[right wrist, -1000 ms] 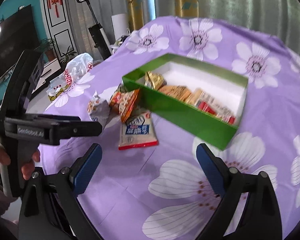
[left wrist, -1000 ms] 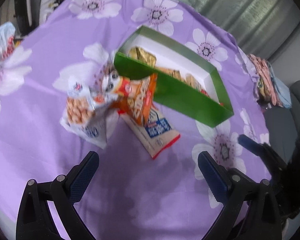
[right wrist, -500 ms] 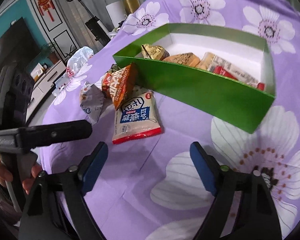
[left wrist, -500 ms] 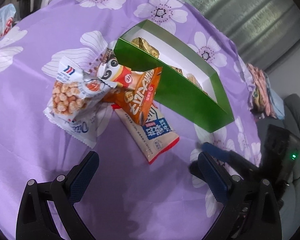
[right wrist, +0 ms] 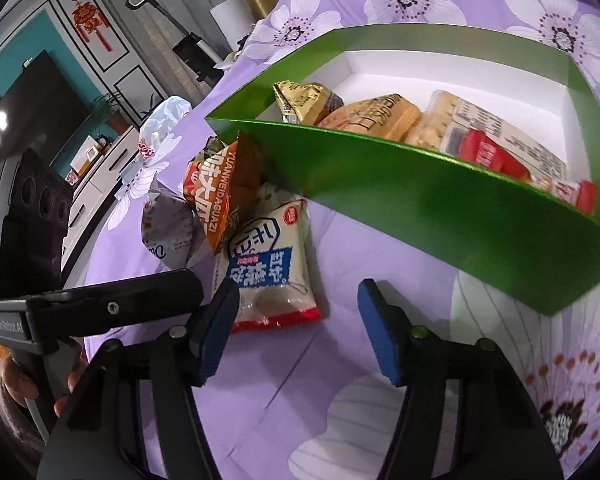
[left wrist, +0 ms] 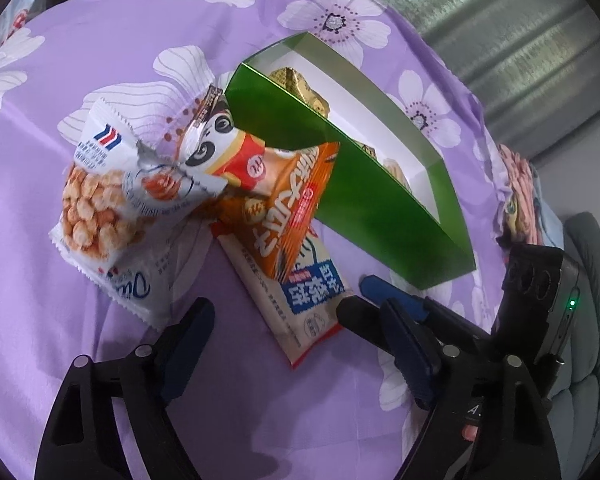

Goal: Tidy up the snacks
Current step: 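Close the left tool on the white blue-logo bag and lift it, then carry the white bag into the green box and open the left tool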

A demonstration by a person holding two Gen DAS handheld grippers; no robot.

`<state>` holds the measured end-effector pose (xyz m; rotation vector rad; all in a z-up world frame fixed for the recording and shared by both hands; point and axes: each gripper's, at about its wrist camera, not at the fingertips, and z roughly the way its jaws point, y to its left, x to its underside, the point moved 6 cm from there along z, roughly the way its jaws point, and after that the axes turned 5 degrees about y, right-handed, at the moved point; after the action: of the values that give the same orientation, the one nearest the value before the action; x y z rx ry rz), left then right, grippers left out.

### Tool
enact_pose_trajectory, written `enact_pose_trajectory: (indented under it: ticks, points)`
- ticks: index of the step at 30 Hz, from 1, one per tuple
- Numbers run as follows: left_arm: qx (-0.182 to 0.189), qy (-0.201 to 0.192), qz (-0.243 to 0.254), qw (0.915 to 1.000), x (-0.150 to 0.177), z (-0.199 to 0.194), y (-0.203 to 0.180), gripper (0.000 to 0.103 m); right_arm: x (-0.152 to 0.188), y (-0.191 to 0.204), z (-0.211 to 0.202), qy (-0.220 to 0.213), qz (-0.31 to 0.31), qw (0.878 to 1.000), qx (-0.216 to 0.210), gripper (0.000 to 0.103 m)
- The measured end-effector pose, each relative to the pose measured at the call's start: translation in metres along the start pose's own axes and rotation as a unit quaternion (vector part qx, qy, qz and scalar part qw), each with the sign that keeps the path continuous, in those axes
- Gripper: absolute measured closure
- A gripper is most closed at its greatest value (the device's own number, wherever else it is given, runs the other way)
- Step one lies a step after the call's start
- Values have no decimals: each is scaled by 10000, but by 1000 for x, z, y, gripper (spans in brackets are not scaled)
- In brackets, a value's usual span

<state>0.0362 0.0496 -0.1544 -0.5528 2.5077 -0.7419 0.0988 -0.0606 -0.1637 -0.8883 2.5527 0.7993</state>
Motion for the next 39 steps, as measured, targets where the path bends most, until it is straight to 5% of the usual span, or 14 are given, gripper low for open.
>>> enact_pose_trajectory:
  ticks: [13, 19, 29, 39]
  points:
    - [265, 85, -396, 9988, -8, 8, 18, 55, 3, 14, 16, 413, -129, 9982, -421, 76]
    - [330, 250, -404, 9983, -3, 7, 22, 76, 14, 15, 14, 400, 79, 9973, -605, 81]
    - [184, 377, -8, 9991, 17, -4, 6, 79, 35, 28, -4, 319, 108, 9982, -505, 84]
    - [185, 34, 664, 9976, 19, -33, -37, 79, 39, 38, -54, -306, 41, 9986, -435, 85]
